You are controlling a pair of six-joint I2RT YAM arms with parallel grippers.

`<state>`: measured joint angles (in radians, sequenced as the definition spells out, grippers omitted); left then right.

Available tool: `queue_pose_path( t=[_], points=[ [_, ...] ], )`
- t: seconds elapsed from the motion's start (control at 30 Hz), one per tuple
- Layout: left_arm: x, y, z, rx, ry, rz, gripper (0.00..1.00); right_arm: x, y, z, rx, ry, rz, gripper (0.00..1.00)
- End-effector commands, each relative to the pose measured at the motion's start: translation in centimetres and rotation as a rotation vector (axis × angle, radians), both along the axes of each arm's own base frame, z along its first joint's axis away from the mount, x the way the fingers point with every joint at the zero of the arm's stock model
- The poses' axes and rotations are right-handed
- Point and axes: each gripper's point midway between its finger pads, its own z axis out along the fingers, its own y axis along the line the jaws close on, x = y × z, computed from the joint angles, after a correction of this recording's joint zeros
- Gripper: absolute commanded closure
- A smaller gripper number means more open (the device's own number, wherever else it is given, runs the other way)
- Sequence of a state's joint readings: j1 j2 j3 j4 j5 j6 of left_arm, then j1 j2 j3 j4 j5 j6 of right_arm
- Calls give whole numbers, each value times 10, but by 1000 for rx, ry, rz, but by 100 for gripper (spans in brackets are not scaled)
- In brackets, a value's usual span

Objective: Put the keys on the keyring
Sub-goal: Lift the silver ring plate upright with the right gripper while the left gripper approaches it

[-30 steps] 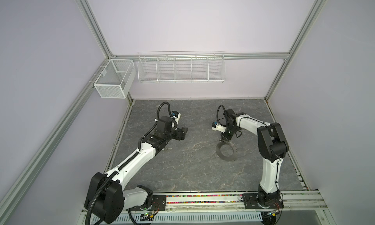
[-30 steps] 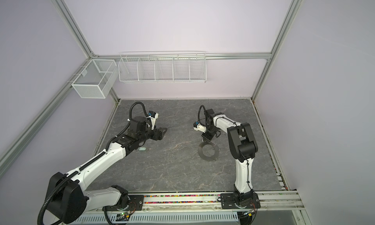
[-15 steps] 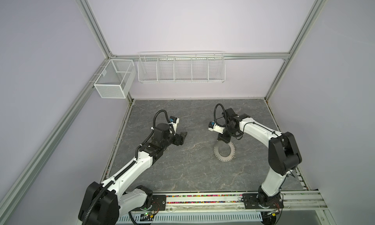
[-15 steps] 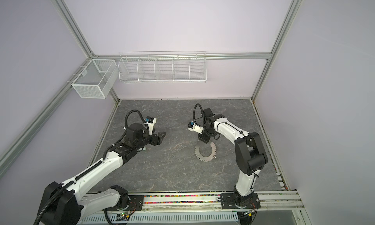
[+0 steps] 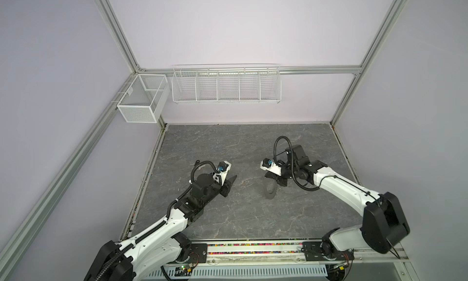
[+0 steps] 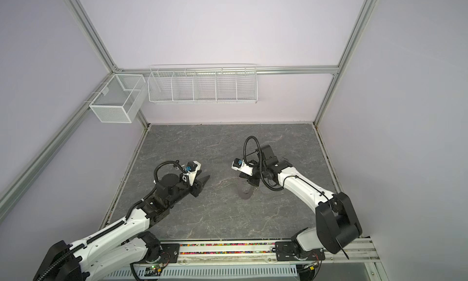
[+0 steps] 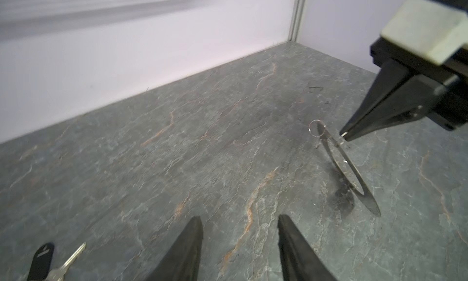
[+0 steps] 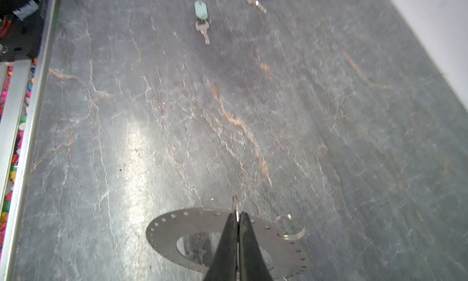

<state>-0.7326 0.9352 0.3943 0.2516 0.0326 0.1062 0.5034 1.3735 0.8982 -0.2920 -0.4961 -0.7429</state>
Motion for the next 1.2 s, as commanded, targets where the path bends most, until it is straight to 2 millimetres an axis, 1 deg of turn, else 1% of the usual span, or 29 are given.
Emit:
queue_pose_path(
  t=[0.0,0.1,0.17,0.3,0.43,0.6,0.73,0.83,0.93,1.17],
  points=[
    [-14,-18,24,25,-207,-123,56,-15,16,30,150,-187,150,93],
    [-24,-29,22,52,-240,-183,60,-28,16,33,155,-208,204,93],
    [-30,-36,22,70,-267,-211,61,-36,16,34,152,-210,237,93],
    [-39,-49,22,92,-308,-269,63,-44,19,36,119,-262,270,93],
    [-45,-60,25,119,-338,-330,65,-47,21,39,87,-335,301,93],
    [-48,-66,30,122,-365,-364,67,-45,25,40,78,-431,317,93],
    [-51,-71,35,126,-385,-385,69,-44,27,36,67,-490,332,93],
    [-55,-76,35,133,-398,-404,70,-45,28,37,71,-485,341,93],
    [-58,-80,30,147,-404,-424,70,-47,31,38,82,-454,351,93],
    [-55,-83,34,96,-424,-401,70,-58,36,35,97,-272,398,93]
  ],
)
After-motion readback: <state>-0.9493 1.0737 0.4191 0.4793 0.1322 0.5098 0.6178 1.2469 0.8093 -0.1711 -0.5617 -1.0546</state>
